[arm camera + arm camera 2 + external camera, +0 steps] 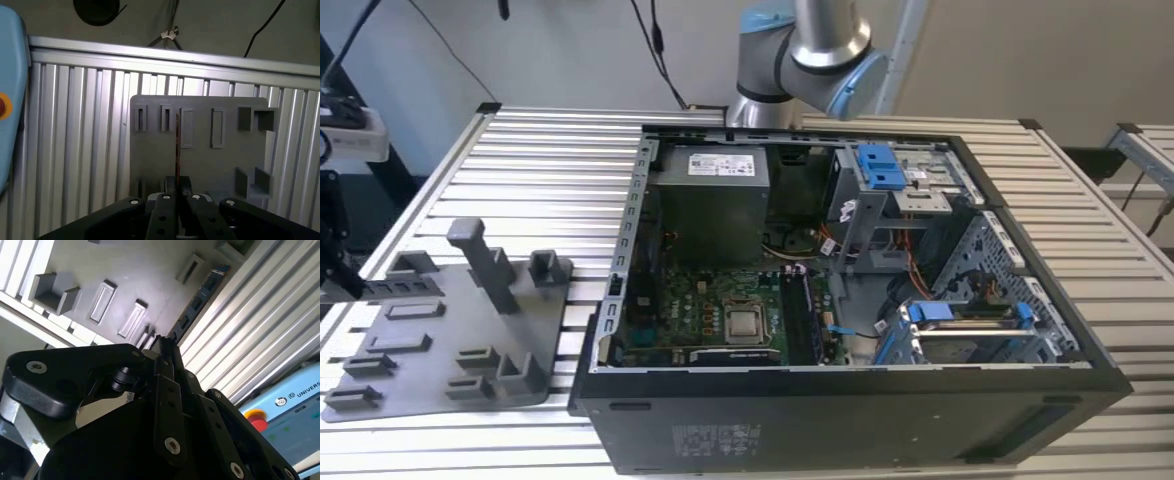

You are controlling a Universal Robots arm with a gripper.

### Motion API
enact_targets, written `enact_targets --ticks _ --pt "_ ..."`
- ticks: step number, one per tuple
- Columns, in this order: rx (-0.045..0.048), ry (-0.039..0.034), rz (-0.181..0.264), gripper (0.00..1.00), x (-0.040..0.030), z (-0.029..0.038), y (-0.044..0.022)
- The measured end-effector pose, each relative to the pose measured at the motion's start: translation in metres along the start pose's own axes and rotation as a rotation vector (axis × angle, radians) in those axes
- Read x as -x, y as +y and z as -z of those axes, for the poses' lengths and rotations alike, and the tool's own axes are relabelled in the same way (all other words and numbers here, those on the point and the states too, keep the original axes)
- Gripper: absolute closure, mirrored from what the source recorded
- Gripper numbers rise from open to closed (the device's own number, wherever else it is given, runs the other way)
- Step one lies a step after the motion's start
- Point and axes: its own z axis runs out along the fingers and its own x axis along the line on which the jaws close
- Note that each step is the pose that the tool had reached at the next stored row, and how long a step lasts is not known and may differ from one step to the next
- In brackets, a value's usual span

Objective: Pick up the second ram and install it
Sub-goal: 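Pick up the second ram and move it above second insertion slot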

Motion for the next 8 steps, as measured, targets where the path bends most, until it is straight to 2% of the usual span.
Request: enact_targets --ticks 4,8 --pt "0.0001 0.0001 0.000 0.86 0.0009 0.0135 -0.0002" --pt "0.0000 0.0000 0.000 0.86 0.0019 0.0306 -0.0004"
